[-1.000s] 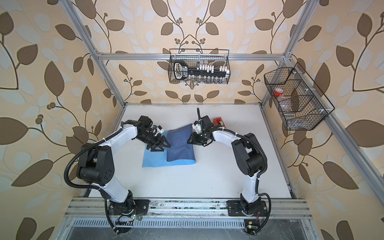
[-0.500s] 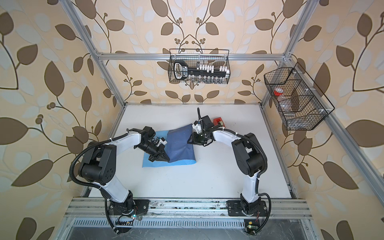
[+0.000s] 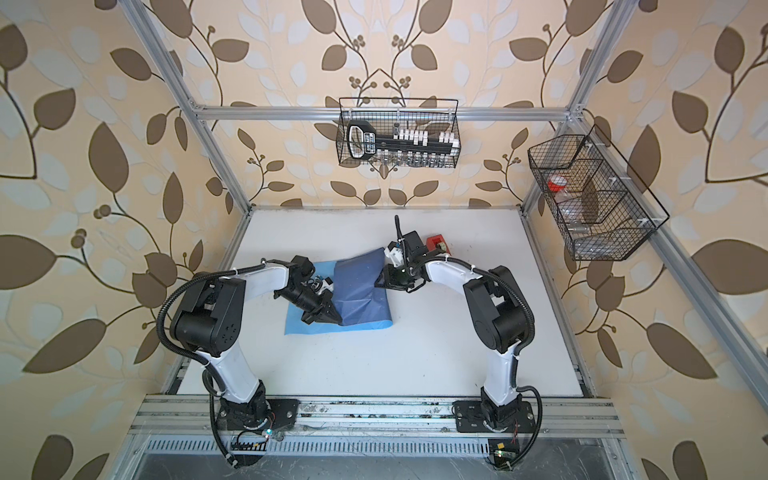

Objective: Wrap a gift box in wrapping paper
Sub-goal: Smooth out the wrapping paper on the gift box.

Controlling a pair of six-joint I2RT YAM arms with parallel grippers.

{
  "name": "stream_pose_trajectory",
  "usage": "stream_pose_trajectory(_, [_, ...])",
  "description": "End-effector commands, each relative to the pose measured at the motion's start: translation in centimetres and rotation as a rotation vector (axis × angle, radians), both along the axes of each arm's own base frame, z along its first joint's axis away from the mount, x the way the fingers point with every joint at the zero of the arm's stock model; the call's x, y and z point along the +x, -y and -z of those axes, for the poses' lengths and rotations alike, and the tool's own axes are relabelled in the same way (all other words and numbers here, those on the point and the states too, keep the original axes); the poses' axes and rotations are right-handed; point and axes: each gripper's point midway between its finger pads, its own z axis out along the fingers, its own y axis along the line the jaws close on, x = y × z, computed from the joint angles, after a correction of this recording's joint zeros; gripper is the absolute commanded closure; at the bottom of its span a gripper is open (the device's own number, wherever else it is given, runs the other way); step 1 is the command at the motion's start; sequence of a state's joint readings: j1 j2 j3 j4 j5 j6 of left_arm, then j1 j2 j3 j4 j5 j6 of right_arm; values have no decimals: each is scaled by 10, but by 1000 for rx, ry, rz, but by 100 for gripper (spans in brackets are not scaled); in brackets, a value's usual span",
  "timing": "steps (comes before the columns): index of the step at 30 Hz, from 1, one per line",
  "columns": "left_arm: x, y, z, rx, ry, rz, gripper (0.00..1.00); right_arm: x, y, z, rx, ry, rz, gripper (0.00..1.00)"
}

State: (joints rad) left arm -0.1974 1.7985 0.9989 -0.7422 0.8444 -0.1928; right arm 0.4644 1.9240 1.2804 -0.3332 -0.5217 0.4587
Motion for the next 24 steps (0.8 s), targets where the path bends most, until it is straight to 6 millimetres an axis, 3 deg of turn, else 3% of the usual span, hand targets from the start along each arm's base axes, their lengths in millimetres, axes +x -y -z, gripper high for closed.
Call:
stream_pose_trajectory(1, [-13,-8,9,78,-71,11,100,-17,29,49,-176,-100,22,59])
stream_pose_trajectory(5, [-10,-8,6,79,-54,6,100,-16,27,49,-174,-100,22,60])
stream_pose_trajectory(6, [-10,-8,3,81,-49,4,94,-16,26,48,-173,-99,21,60])
stream_pose_trajectory(10, [-8,-13,-16,98,26,18,52,-17,25,49,-174,-99,18,60])
stream_pose_trajectory(13, [-4,-26,-31,149,104,-2,43,-18,24,50,-174,-102,13,60])
stream_pose_trajectory(19, [27,-95,-41,257,156,-257,36,-19,23,53,-170,-105,12,60])
stream_pose_trajectory(24, [37,-146,-30,369,166,-432,24,-19,22,55,-165,-108,13,60])
